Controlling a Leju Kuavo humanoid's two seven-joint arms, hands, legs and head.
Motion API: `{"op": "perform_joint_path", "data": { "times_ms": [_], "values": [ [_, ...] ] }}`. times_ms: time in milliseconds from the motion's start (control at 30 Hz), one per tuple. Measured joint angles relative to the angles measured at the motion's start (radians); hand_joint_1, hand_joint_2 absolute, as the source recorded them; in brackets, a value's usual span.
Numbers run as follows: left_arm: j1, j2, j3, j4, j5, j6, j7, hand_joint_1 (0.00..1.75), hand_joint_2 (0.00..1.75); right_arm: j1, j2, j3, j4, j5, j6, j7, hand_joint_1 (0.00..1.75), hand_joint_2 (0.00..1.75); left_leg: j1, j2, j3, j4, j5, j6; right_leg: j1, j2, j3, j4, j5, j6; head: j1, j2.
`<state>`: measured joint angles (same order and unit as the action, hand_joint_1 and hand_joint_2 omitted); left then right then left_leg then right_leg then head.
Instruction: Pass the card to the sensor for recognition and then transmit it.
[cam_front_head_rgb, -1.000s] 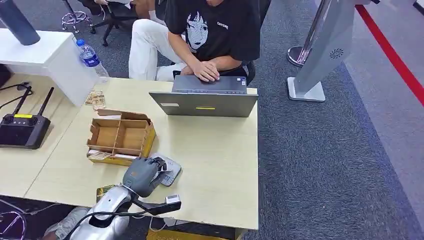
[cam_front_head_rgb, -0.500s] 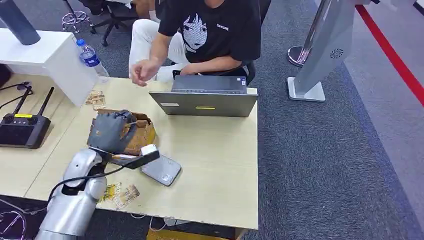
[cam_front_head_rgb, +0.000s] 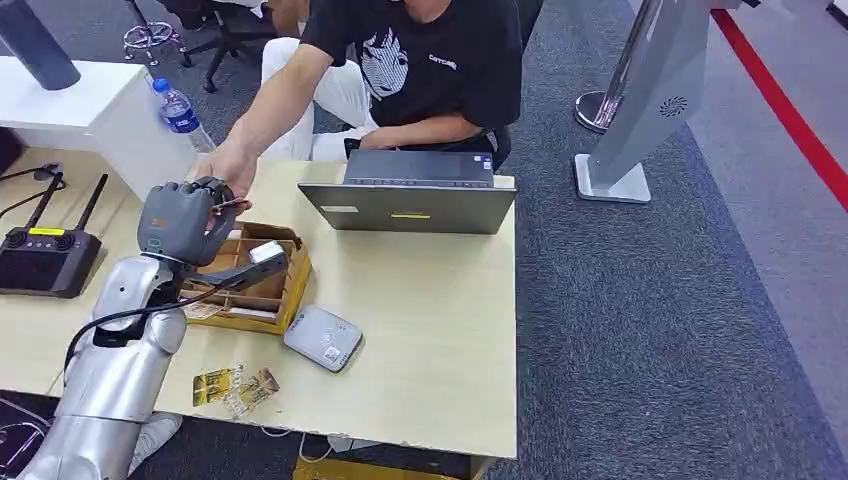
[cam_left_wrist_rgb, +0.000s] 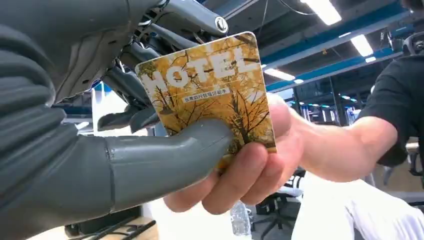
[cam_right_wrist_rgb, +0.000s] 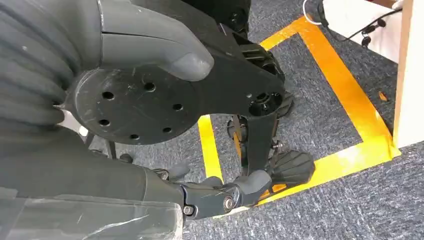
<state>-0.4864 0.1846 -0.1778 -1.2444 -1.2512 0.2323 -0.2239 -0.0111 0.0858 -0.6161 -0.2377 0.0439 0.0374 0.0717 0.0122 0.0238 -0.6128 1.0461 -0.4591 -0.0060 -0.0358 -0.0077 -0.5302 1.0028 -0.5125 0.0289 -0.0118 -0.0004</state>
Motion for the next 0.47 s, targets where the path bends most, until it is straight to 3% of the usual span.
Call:
{"op": "perform_joint_path", "data": {
  "times_ms": [200,467],
  "values": [
    [0.032,-0.008,0.000,-0.018,0.014,0.036,-0.032,0.00,1.75,0.000,0.006,-0.018,0.000,0.003,-0.002,0.001,0.00,1.75,0.000,0.000,0.000,0.000,0.000,0.000,0.000,0.000,0.000,0.000,0.000,0.000,0.000,0.000],
    [0.245,-0.009,-0.012,-0.210,0.072,0.026,-0.110,0.00,1.75,0.002,0.026,-0.070,-0.004,0.014,-0.016,-0.010,0.00,1.75,0.000,0.000,-0.002,0.000,-0.001,0.000,0.000,0.000,-0.002,0.000,0.000,0.000,0.000,0.000]
  ]
}}
